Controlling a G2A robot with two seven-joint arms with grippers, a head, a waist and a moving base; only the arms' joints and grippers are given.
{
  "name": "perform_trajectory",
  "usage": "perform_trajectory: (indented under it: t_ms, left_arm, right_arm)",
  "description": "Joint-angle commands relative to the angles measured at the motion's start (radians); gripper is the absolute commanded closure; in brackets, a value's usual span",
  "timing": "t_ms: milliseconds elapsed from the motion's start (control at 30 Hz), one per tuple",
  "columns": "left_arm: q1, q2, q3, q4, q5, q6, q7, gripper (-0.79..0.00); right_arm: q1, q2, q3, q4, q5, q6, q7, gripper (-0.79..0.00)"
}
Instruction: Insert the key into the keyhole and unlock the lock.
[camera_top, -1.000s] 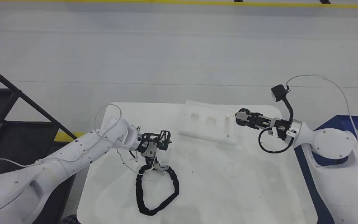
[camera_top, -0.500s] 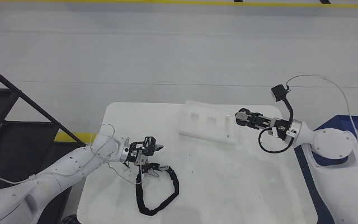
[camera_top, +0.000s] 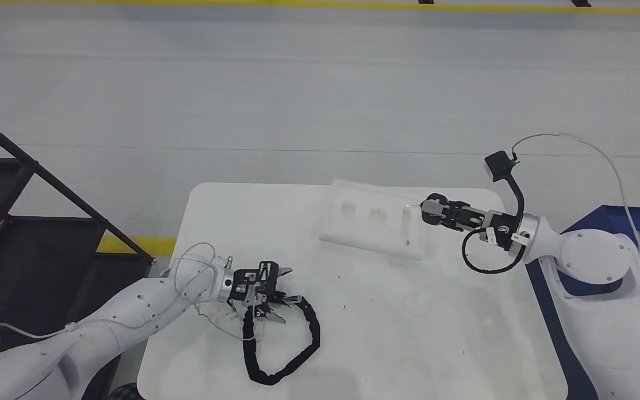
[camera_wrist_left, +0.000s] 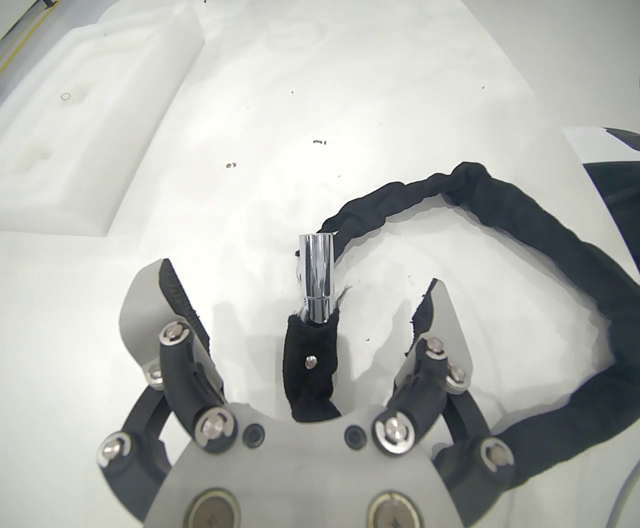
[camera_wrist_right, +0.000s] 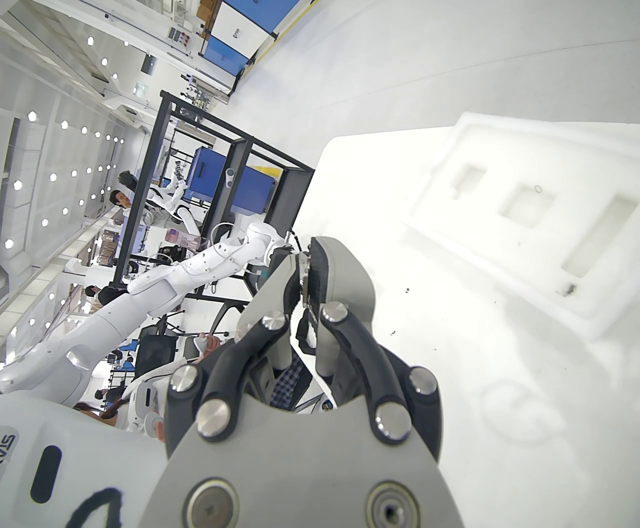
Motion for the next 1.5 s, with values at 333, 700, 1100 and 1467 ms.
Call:
perform_trajectory:
  t_ms: [333, 700, 1100, 1467]
  left_arm:
    - [0.014, -0.041, -0.016, 0.072, 0.048, 0.009, 0.042, -0.160]
    - [0.022, -0.070, -0.038, 0.097, 0.063, -0.010, 0.010, 0.000]
    - [0.027, -0.057, -0.108, 0.031, 0.027, -0.067, 0.062, 0.000]
    - [0.046, 0.007, -0.254, -0.181, -0.075, -0.112, 0.082, 0.000]
  right_arm:
    - [0.000, 0.000, 0.000, 0.000, 0.000, 0.000, 0.000, 0.000]
    - [0.000, 0.000, 0.000, 0.000, 0.000, 0.000, 0.000, 0.000]
    - [0.000, 0.000, 0.000, 0.000, 0.000, 0.000, 0.000, 0.000]
    - [-0.008, 0.004, -0.031, -0.082, -0.057, 0.028, 0.035, 0.000]
